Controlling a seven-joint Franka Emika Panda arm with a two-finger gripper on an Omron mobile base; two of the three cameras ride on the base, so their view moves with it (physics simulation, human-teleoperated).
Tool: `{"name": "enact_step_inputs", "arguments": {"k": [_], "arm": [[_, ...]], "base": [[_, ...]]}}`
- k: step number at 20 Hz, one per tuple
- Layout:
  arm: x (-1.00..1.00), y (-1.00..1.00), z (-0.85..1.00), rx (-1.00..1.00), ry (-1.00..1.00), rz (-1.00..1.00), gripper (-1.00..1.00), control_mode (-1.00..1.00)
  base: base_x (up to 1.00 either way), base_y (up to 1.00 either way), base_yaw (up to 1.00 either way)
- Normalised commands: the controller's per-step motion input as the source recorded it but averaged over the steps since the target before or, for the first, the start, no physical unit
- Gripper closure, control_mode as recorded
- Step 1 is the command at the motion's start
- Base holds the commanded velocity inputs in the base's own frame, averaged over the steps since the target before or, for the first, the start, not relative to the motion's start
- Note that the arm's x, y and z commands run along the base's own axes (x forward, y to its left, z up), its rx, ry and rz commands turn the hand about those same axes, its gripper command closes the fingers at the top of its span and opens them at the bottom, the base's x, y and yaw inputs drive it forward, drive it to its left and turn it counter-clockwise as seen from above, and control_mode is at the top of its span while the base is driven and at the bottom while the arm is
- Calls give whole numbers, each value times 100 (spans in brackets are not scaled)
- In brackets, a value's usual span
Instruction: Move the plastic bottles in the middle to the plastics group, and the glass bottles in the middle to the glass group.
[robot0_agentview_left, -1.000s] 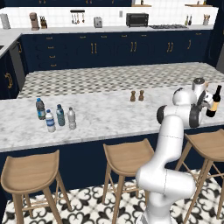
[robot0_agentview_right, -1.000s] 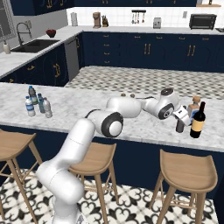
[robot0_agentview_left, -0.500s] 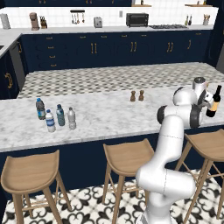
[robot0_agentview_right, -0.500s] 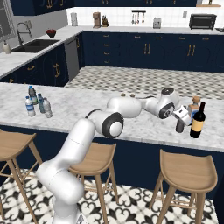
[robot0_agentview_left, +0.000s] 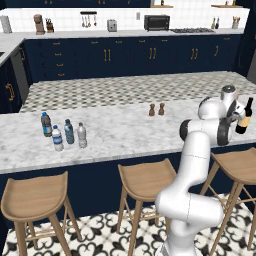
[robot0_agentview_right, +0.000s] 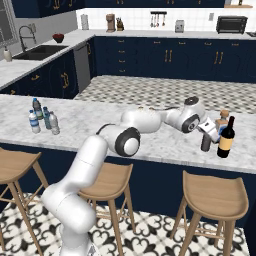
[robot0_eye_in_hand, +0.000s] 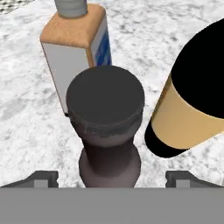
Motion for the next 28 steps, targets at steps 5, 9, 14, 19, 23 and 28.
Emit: {"name": "enact_step_inputs", "arguments": {"k": [5, 9, 14, 19, 23, 28], "arm": [[-41, 7, 62, 0, 0, 0, -100, -100], [-79, 30, 15, 0, -2, 2, -100, -100], [-85, 52, 0, 0, 0, 14, -100, -100], [-96, 47, 0, 0, 0, 20, -100, -100], [-95, 44, 0, 0, 0, 20, -100, -100], [-84, 55, 7, -1, 0, 19, -100, -100]], "base": [[0, 0, 0], [0, 0, 0], [0, 0, 0], [0, 0, 0], [0, 0, 0], [0, 0, 0]]}}
